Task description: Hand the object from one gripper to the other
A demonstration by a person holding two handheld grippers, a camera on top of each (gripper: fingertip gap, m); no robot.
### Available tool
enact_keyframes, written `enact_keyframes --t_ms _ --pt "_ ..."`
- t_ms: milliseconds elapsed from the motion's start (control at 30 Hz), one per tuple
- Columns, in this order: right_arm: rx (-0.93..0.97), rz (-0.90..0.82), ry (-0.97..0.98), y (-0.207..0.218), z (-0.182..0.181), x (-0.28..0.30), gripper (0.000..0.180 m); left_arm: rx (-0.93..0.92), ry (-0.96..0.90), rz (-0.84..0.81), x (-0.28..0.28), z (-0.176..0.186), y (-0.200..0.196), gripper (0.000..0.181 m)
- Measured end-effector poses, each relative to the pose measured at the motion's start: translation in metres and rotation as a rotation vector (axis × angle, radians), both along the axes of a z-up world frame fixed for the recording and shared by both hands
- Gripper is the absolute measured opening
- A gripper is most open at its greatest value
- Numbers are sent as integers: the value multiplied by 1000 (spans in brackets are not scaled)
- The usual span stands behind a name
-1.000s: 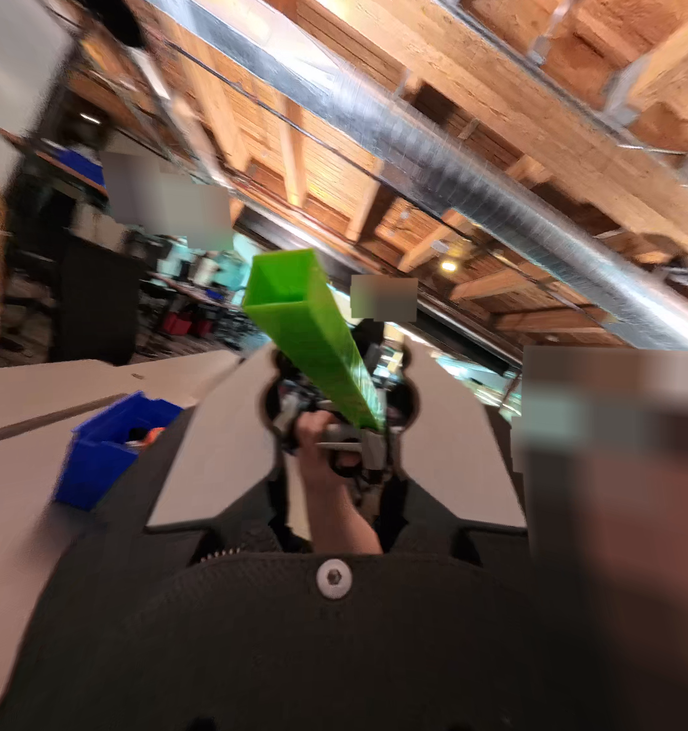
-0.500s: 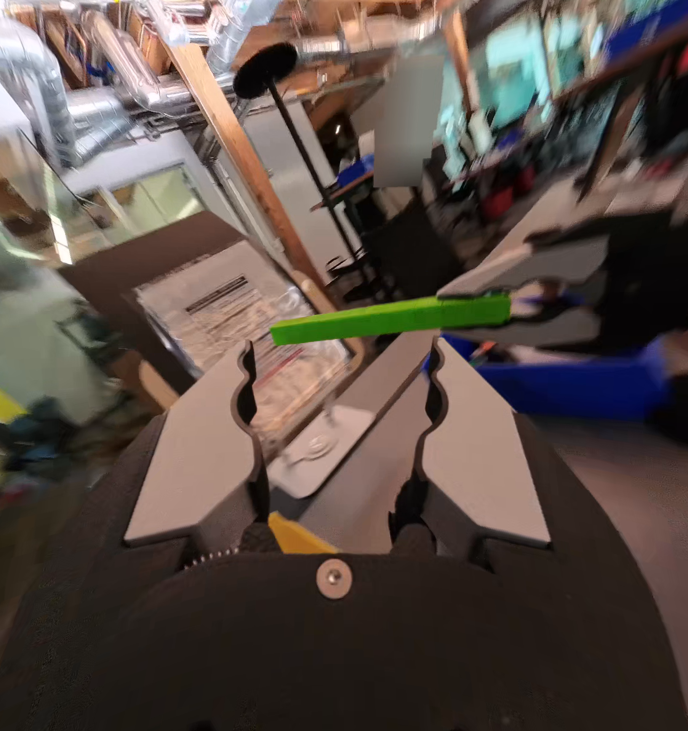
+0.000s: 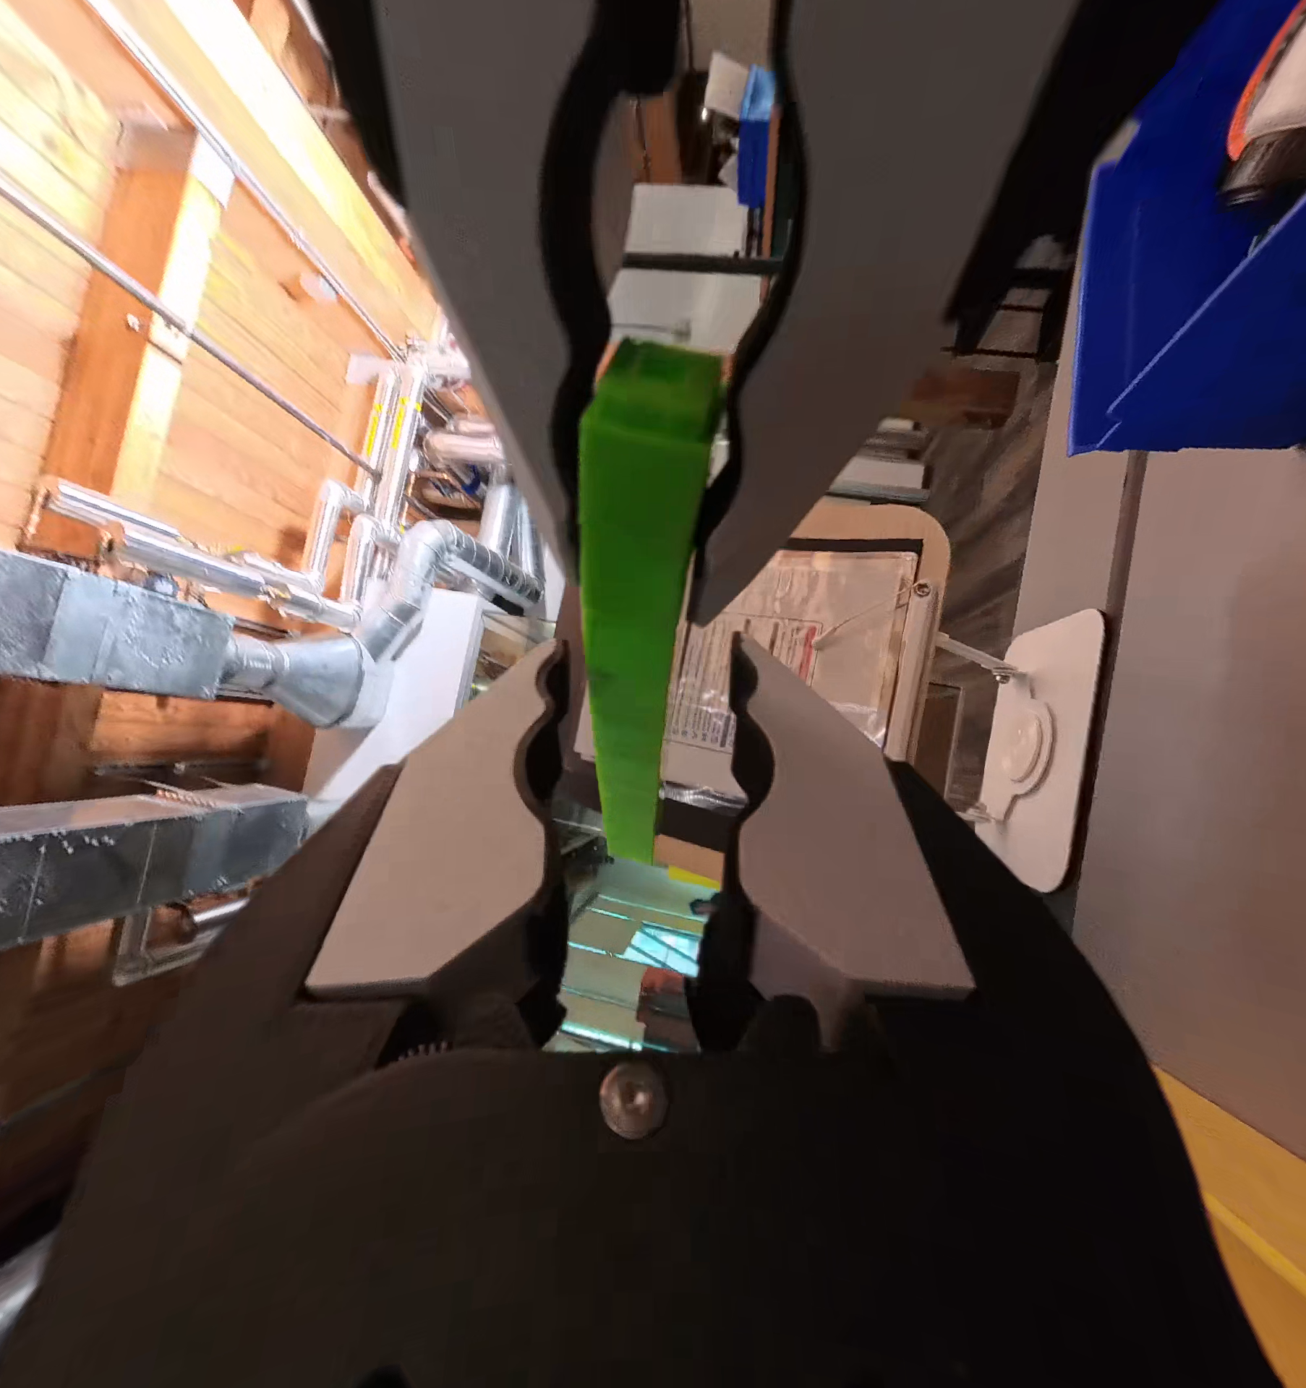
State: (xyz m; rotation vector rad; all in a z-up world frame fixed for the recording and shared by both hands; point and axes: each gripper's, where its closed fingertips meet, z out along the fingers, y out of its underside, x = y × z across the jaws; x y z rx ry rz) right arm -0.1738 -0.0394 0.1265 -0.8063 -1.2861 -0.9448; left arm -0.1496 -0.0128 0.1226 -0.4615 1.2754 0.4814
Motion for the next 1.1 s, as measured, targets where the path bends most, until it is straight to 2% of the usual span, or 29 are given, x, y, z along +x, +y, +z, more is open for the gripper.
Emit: enact_keyframes --t_ms 133,233,333,433,600,733,867,933,1000,1100 --pt "-15 30 -50 -4 -6 -4 20 3 16 -25 5 -5 -6 22" --pt "32 69 -64 -7 -5 -6 23 -1 12 -38 4 -3 -9 20" --pt "133 129 -20 -14 9 -7 38 -38 -5 -64 -1 1 -12 20" --pt "139 177 54 -13 15 1 53 -6 -20 -72 -4 9 -20 20" --pt "-17 193 107 9 -7 18 56 38 14 -183 9 11 -62 20" --pt "29 315 97 -6 -7 5 56 77 88 -305 26 1 -108 19" --pt "56 416 118 -32 5 -8 50 28 118 -425 29 0 -143 19" --pt "87 424 87 -41 7 -11 31 -4 117 -465 25 3 -152 20" --pt "121 412 70 -46 11 -12 29 -9 112 -491 21 5 -157 19" --pt "63 404 113 -45 13 -12 25 -18 82 -503 19 8 -159 25"
